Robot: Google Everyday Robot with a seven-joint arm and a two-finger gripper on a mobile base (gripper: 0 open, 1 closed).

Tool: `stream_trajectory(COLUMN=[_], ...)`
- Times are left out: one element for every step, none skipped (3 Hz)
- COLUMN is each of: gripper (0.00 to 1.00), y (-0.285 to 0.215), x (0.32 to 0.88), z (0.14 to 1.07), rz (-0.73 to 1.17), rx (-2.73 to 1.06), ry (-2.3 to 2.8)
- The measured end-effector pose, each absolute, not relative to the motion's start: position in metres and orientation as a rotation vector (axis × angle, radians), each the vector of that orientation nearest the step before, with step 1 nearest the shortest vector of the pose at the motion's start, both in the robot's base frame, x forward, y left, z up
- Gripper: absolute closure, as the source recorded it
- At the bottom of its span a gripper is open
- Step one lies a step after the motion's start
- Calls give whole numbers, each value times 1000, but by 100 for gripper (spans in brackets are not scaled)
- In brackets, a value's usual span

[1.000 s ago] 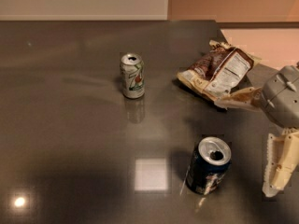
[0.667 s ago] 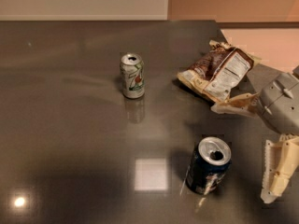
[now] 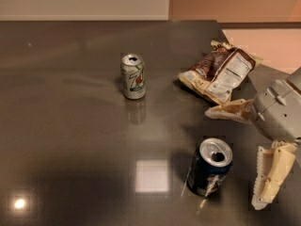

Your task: Move pepsi can near 7up can

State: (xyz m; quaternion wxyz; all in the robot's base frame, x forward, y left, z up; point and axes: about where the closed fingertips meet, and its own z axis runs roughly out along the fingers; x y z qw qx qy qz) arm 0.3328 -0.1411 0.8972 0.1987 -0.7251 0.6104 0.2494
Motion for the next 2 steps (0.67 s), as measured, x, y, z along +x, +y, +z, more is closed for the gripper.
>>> stream_trajectory(gripper=[0,9], y=[-128,-116], x=[328,320], z=[894,891], rz=[730,764], rx=[-2019,-2018], ry=[1686,1666])
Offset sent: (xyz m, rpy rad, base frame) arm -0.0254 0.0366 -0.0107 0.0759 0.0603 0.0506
